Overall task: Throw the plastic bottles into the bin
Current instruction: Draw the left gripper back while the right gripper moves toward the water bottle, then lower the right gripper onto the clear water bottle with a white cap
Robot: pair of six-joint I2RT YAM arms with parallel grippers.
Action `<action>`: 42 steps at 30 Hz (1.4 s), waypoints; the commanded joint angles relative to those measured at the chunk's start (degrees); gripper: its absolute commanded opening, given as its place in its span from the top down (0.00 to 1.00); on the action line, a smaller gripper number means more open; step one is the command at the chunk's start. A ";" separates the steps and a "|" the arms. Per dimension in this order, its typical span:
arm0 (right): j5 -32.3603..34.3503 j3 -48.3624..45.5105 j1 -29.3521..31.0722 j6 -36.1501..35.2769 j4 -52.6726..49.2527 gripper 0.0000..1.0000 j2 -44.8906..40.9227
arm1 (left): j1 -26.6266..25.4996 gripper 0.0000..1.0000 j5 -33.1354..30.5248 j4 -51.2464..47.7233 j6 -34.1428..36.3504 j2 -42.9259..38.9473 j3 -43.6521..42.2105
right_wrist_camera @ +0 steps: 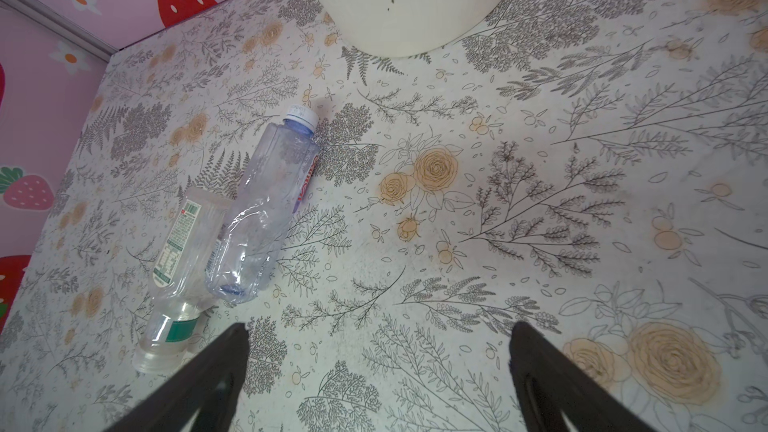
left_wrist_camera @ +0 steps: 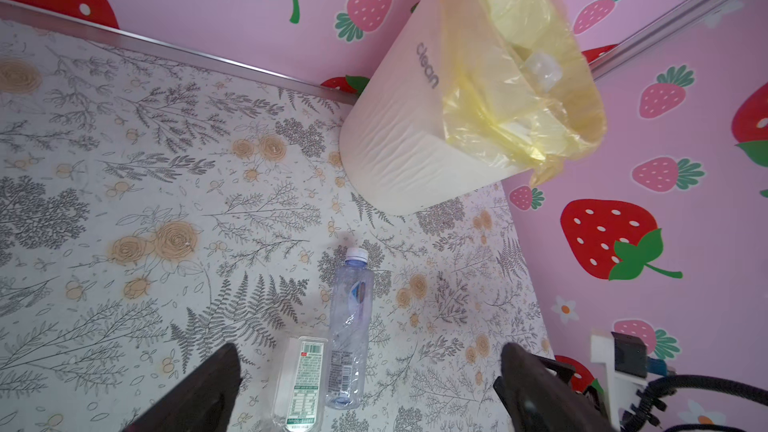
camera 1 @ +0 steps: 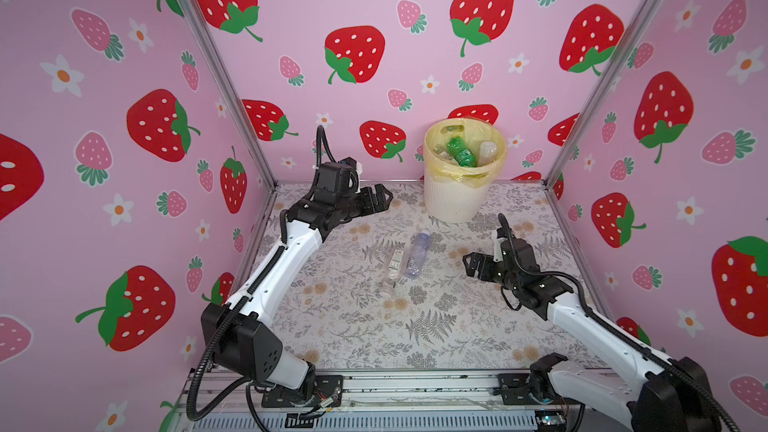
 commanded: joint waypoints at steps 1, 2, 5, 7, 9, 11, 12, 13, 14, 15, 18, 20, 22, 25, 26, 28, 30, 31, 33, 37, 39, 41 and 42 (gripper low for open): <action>1.63 0.35 2.31 2.87 1.68 0.01 1.43 | 1.89 0.01 2.58 -4.25 2.95 -0.68 0.01; 1.82 0.35 2.91 3.18 2.02 0.01 1.91 | 2.31 0.01 2.17 -5.34 3.69 -0.68 0.00; 2.74 0.79 5.22 4.37 3.16 0.00 3.88 | 3.02 0.01 -1.47 -6.12 5.20 -1.70 -1.74; 4.01 1.43 7.19 5.37 3.85 0.01 5.49 | 3.15 0.01 -4.85 -4.36 5.69 -3.91 -4.75; 4.81 2.52 9.03 5.94 4.14 0.01 7.32 | 4.03 0.01 -4.36 -3.05 5.75 -5.66 -6.58; 5.62 3.86 10.56 6.38 4.28 0.01 9.30 | 4.29 0.01 -4.76 -3.86 7.70 -6.67 -6.61; 5.72 4.38 11.18 6.59 4.46 0.01 10.46 | 4.25 0.01 -5.62 -4.66 8.65 -6.97 -6.41; 5.67 4.83 11.67 6.68 4.96 0.01 11.64 | 4.25 0.01 -6.97 -5.71 8.97 -7.07 -5.94; 5.53 5.21 11.98 6.78 5.36 0.01 12.68 | 4.30 0.01 -7.77 -6.45 9.12 -7.07 -5.59; 5.32 5.77 12.23 7.10 5.73 0.01 13.98 | 4.27 0.01 -7.97 -7.01 9.25 -6.99 -5.26; 4.94 7.44 12.98 7.53 6.64 0.01 17.11 | 4.27 0.01 -7.29 -7.76 9.09 -6.53 -4.52; 4.74 8.35 13.57 7.65 7.31 0.01 18.81 | 4.27 0.01 -6.52 -7.91 8.18 -6.59 -4.50; 4.22 9.33 14.01 7.63 7.89 0.01 20.38 | 4.25 0.01 -4.95 -6.36 7.40 -7.63 -5.51; 3.42 10.63 14.33 8.21 8.60 0.01 22.43 | 4.25 0.01 -4.01 -4.31 7.03 -9.32 -7.06; 3.19 10.77 14.46 8.39 8.94 0.01 22.90 | 4.30 0.01 -4.32 -4.35 7.02 -9.56 -7.07; 2.63 11.11 14.63 9.24 10.04 0.01 24.16 | 4.42 0.01 -4.86 -4.53 7.05 -9.71 -7.12; 1.96 11.50 14.86 9.84 11.04 0.02 25.32 | 4.72 0.01 -4.47 -4.53 6.58 -9.54 -7.16; 1.66 11.92 14.98 10.02 11.60 0.02 26.16 | 4.90 0.01 -3.95 -4.54 6.25 -9.29 -7.07; 1.34 13.04 15.24 10.11 11.83 0.02 27.81 | 5.35 0.01 -2.42 -4.52 5.58 -8.60 -6.82; 0.56 15.72 15.71 10.10 11.31 0.03 31.36 | 6.16 0.01 0.63 -4.52 4.02 -7.78 -6.55; 0.21 16.59 15.91 10.10 11.49 0.03 32.66 | 6.61 0.01 1.47 -4.36 3.63 -7.69 -6.56; 0.02 17.14 16.03 10.40 11.76 0.03 33.85 | 7.16 0.01 2.02 -3.71 3.09 -7.86 -6.88; 0.00 17.34 16.03 10.84 11.83 0.04 34.33 | 7.54 0.01 2.31 -3.44 2.77 -7.97 -7.21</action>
